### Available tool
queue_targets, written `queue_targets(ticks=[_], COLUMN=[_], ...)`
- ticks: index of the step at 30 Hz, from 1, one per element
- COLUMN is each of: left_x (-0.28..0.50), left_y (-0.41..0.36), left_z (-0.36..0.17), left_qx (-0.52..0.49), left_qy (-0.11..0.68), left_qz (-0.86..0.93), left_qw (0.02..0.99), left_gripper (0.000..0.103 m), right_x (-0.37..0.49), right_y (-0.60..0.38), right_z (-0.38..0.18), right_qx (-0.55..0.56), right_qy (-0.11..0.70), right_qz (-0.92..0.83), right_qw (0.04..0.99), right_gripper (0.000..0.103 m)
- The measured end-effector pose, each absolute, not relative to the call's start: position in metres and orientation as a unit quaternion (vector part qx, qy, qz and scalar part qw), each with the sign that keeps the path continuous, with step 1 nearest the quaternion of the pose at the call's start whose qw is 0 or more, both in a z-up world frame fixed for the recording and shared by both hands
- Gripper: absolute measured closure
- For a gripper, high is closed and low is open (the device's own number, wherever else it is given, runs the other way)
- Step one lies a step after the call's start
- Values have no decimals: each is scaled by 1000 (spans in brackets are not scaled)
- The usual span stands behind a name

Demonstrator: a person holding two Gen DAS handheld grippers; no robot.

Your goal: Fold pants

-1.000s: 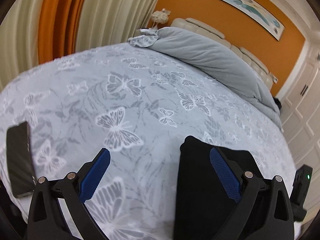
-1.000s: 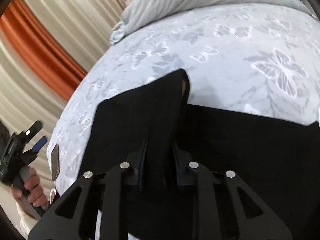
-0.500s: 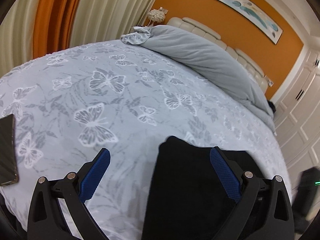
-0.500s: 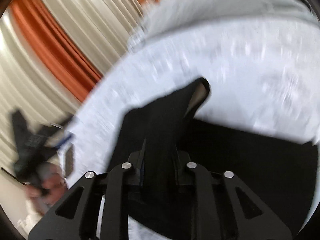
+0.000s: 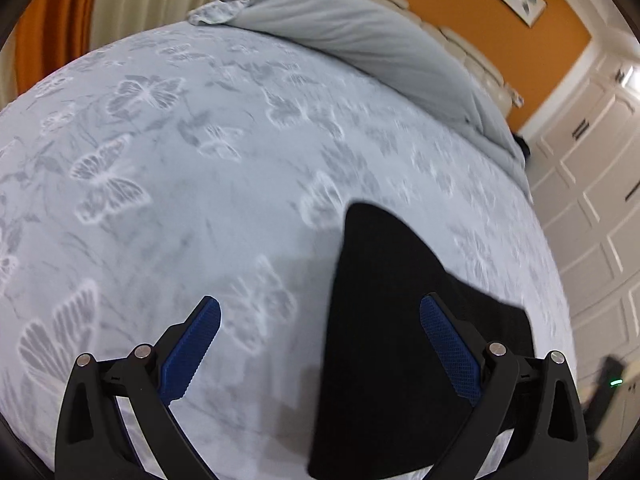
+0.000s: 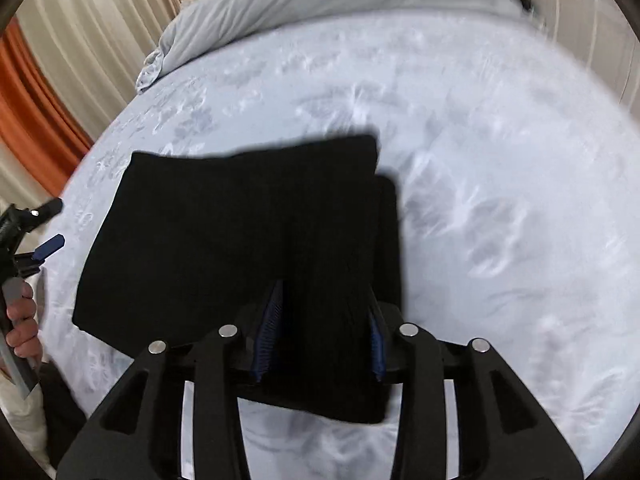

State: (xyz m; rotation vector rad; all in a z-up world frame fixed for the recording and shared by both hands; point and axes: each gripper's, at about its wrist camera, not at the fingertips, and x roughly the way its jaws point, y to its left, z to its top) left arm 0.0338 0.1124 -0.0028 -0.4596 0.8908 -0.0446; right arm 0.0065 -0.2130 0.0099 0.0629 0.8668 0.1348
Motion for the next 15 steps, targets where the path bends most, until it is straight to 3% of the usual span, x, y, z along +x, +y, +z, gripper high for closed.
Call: queue_targets(ticks=[5, 10, 12, 13, 15], left_x=[29, 36, 40, 43, 45], left_y=[72, 36, 31, 28, 29], left_z=[-5, -26, -36, -43, -50], left_qx=[-163, -96, -87, -78, -74], left_qy=[419, 449, 465, 475, 480], left_qz=[-38, -43, -37, -29, -30], left_qw=[892, 887, 880, 876, 874], left_gripper=[5, 5, 5, 5, 5], right_x=[13, 73, 106, 113, 128], right_y=[-200, -171, -174, -179, -207], right_z=[53, 24, -7, -15, -25], right_qx=[58, 119, 84, 75, 131], right_qy=[350, 418, 448, 455, 455], right_qz=[127, 210, 146, 121, 84], right_qw=[926, 876, 878, 879, 877], right_gripper=[66, 67, 67, 79, 93])
